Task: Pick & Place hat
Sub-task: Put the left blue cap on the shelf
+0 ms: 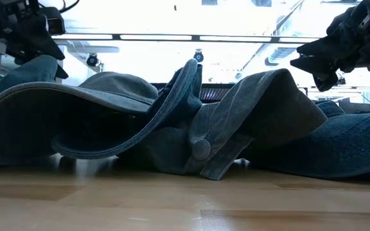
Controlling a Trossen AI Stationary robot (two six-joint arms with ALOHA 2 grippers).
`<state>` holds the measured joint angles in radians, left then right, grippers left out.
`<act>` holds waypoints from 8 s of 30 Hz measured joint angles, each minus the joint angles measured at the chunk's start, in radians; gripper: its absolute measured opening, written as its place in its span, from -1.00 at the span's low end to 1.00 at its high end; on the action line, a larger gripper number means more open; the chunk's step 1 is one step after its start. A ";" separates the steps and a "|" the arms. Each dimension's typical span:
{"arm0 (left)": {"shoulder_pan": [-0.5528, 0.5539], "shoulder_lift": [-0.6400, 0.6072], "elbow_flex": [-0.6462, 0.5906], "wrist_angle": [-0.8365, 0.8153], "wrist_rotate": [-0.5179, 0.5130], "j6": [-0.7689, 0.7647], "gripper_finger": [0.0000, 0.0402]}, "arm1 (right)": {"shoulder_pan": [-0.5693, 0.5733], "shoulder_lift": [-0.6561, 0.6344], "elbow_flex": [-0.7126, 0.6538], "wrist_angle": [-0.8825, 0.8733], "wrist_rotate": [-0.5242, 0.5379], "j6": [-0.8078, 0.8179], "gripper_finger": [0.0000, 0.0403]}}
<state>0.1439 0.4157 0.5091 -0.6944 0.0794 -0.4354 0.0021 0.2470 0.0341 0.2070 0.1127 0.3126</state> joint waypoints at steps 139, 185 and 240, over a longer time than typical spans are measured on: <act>-0.157 0.579 0.824 -0.115 -0.144 -0.490 -0.97 | -0.002 0.001 0.000 0.037 0.057 0.413 -0.17; -0.157 1.004 0.824 1.028 -0.362 0.512 -0.97 | -0.091 0.378 0.137 0.644 0.168 0.716 0.21; -0.157 0.955 0.823 0.913 -0.304 0.401 -0.23 | -0.333 0.511 0.457 0.556 -0.276 0.572 -0.98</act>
<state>-0.0132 1.3710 1.3323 0.2186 -0.2247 -0.0345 -0.3309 0.7582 0.4910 0.7629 -0.1628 0.8843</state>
